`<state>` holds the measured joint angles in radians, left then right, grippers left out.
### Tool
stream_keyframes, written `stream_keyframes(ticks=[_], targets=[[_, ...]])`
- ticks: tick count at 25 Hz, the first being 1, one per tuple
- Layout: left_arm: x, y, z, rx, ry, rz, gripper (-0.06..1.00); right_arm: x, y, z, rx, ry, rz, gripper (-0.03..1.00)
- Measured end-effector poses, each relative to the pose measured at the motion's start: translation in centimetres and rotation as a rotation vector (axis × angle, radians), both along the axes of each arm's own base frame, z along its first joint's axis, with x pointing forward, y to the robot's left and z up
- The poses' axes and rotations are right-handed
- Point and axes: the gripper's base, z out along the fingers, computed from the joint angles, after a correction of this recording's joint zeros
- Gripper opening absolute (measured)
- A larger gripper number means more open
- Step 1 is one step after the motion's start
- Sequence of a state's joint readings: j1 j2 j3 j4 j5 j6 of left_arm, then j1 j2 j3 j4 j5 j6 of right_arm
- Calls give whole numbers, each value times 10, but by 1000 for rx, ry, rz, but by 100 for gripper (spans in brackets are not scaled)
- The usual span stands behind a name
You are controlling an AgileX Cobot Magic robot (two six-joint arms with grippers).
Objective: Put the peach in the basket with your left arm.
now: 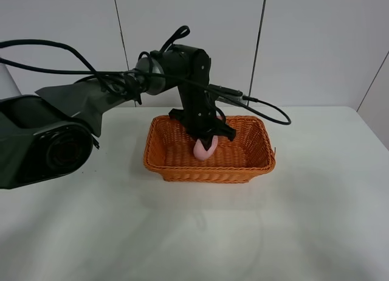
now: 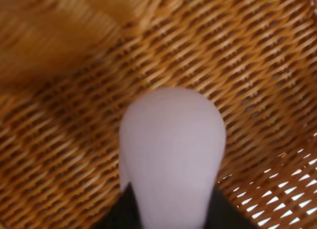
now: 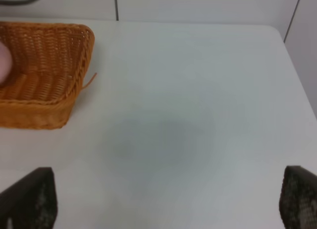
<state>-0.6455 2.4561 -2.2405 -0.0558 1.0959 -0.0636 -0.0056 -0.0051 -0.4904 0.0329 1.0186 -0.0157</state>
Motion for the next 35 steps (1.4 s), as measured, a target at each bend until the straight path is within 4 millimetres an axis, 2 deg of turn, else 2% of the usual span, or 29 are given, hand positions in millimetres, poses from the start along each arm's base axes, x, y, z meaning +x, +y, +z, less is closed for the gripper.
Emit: stream_keyframes(ticks=[3,6,8,10,16,18,21,23,28,32,35], targets=[[-2,-1,-1,-9,20,3,54,0,0,0,0,0,0,69],[0,2,-1,-12,32,14,71,0,0,0,0,0,0,69],[0,7,5,-13,41,23,75,0,0,0,0,0,0,69],[3,16,21,-18,40,39,76,0,0,0,0,0,0,69],[19,54,102,-124,-127,110,77,0,0,0,0,0,0,69],[25,72,115,-128,-161,143,77,0,0,0,0,0,0,69],[39,100,116,-99,-180,202,77,0,0,0,0,0,0,69],[49,122,111,-83,-172,251,77,0,0,0,0,0,0,69],[73,197,101,-42,-153,385,77,0,0,0,0,0,0,69],[82,258,86,-5,-110,493,77,0,0,0,0,0,0,69],[81,292,71,23,-63,550,77,0,0,0,0,0,0,69]])
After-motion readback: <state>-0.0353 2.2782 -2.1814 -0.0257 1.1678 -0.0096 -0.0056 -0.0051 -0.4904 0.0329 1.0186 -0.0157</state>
